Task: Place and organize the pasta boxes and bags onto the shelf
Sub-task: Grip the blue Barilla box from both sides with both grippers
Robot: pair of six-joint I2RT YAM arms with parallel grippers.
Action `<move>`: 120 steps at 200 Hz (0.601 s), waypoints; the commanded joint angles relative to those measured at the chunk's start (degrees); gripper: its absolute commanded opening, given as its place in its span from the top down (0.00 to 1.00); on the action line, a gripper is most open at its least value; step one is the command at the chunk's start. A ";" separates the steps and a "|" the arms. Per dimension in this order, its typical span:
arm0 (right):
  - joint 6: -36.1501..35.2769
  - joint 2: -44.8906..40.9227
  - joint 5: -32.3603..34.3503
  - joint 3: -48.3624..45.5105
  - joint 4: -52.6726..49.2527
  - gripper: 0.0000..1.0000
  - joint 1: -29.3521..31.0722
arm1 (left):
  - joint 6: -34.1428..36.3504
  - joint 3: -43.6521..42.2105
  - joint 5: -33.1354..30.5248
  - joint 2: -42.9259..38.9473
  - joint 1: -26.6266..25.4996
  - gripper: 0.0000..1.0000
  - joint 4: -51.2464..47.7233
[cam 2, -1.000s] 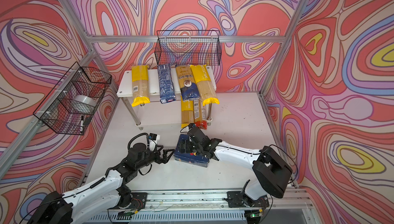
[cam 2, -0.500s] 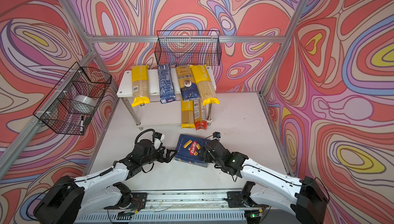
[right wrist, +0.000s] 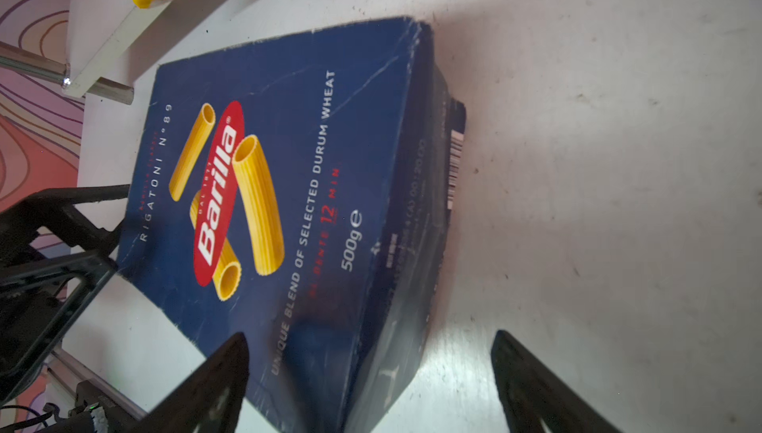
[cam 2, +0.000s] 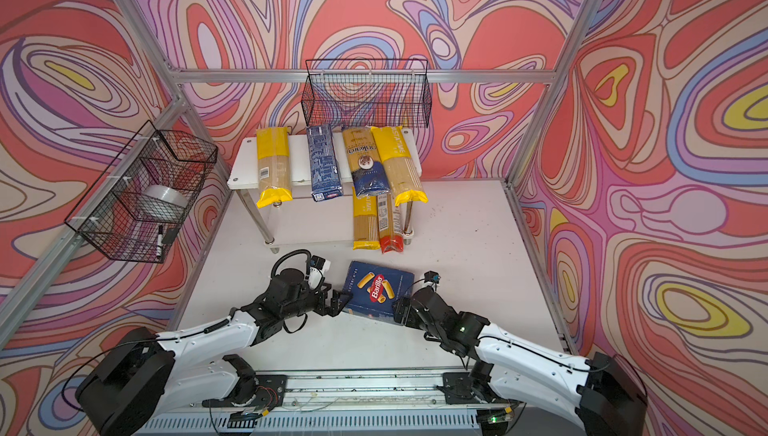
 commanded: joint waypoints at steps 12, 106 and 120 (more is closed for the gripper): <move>-2.13 4.06 -0.89 2.68 4.65 0.03 0.03 | -0.77 1.71 -0.16 2.39 -1.53 0.00 2.63; -4.34 10.72 -4.73 5.92 8.76 0.01 0.05 | -2.86 2.85 -1.10 3.81 -7.08 0.00 4.69; -4.98 12.53 -5.15 7.14 8.72 0.02 0.05 | -2.70 2.86 -0.36 3.63 -7.64 0.00 4.77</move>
